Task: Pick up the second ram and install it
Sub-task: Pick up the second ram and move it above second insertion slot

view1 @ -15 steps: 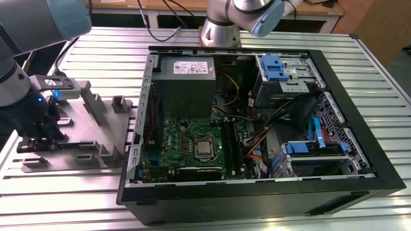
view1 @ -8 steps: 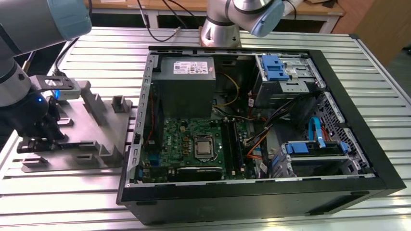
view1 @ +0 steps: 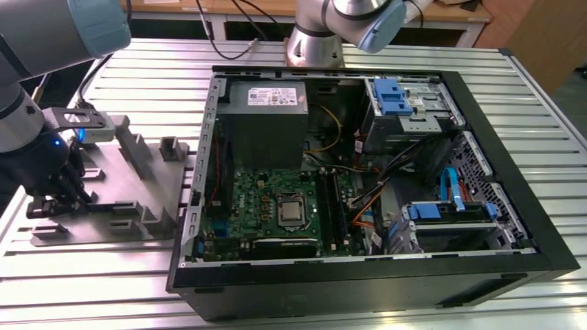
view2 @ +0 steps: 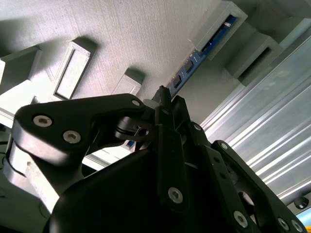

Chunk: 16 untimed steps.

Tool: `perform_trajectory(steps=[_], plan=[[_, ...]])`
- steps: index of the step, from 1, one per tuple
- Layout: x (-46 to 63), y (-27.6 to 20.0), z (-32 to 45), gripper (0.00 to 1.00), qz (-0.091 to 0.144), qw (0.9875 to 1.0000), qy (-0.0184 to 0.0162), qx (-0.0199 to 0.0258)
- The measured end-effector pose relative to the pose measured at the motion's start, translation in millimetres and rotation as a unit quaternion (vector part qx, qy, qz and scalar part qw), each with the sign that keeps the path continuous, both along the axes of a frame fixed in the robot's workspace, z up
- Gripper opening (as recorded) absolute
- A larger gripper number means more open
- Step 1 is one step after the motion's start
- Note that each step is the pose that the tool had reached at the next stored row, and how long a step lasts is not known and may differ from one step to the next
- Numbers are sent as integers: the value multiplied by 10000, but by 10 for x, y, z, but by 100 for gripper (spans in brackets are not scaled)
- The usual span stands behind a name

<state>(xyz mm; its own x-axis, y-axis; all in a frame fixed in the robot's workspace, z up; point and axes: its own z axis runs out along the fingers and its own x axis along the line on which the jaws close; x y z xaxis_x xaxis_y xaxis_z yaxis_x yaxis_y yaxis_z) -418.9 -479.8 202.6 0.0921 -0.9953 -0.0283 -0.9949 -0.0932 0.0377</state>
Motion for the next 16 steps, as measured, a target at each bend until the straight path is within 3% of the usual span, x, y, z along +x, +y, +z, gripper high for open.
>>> perform_trajectory(steps=[16], plan=[[-11,-2,-17,21,0,10000,0,0]])
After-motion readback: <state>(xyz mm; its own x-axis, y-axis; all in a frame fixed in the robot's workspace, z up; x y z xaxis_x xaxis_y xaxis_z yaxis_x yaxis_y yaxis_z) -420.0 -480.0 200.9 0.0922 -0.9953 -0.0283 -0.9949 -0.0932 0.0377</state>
